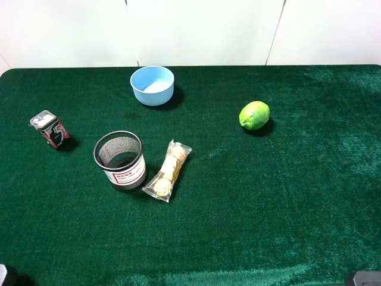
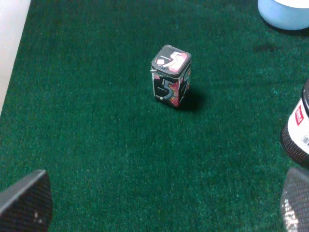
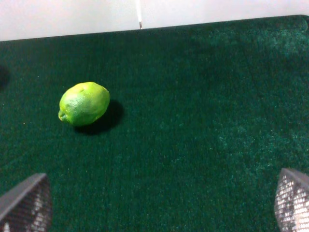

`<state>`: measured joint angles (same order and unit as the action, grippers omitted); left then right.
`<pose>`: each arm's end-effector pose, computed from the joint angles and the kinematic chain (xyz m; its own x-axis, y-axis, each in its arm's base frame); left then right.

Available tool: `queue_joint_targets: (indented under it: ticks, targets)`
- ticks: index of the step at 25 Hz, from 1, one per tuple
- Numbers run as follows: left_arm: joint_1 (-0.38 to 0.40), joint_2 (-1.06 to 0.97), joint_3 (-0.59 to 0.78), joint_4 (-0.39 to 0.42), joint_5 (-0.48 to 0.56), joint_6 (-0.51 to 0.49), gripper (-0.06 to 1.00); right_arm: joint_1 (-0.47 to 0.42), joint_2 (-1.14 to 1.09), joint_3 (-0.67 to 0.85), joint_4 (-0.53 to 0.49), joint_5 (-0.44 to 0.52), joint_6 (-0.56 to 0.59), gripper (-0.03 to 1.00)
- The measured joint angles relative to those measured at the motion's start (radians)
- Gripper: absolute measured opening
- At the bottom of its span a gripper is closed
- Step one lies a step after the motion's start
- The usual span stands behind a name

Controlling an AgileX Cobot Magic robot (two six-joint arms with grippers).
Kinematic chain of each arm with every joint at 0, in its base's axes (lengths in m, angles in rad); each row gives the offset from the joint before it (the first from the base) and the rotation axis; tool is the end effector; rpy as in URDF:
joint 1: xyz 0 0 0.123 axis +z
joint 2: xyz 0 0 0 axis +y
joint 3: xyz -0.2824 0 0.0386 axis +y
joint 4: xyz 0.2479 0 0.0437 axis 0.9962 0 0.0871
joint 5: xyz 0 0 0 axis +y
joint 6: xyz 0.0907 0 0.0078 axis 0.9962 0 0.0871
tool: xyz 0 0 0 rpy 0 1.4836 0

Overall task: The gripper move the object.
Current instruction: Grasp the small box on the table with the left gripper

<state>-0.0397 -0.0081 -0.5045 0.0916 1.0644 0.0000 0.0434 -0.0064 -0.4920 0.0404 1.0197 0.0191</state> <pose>-0.0067 0.0076 0.2783 -0.4471 0.0622 -0.8923 -0.0121 0.9971 0.0755 -0.0034 0.0030 0.2783 -0.4225 0.0219 -0.9061 -0.0576 0.9970 0.0510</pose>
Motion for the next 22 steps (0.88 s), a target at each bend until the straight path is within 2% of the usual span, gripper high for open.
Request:
queue_joint_targets:
  ticks: [16,22]
  targets:
    - [0.000,0.000,0.000,0.000,0.000,0.000,0.95,0.000,0.000,0.000,0.000,-0.001,0.000,0.69]
    - [0.000,0.000,-0.045,0.000,0.005,0.000,0.94,0.000,0.000,0.000,0.000,-0.001,0.000,0.69]
